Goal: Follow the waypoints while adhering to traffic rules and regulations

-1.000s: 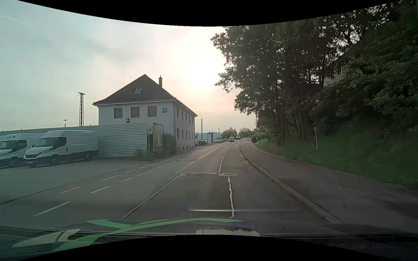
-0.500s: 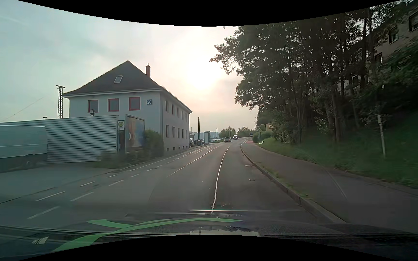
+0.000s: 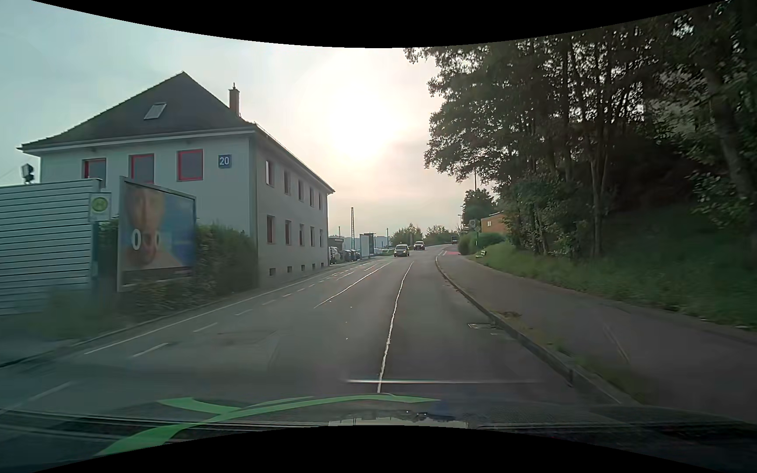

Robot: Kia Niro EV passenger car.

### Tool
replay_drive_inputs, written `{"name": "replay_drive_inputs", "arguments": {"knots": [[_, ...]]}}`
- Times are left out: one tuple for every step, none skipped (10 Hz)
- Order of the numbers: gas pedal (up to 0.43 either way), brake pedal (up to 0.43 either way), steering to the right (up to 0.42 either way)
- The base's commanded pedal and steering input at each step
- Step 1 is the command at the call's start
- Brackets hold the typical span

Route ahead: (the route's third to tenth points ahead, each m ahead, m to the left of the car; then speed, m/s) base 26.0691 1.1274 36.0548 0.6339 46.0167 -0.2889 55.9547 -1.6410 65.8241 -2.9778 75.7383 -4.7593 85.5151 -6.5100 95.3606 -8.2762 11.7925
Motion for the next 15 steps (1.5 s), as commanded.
{"name": "replay_drive_inputs", "arguments": {"knots": [[0.13,0.0,0.006],[0.13,0.0,0.006],[0.13,0.0,0.006],[0.13,0.0,0.006],[0.13,0.0,0.006],[0.13,0.0,0.006],[0.138,0.0,0.006],[0.15,0.0,0.006],[0.157,0.0,0.006],[0.189,0.0,0.006],[0.189,0.0,0.006],[0.189,0.0,0.006],[0.189,0.0,0.006],[0.189,0.0,0.007],[0.189,0.0,0.007]]}}
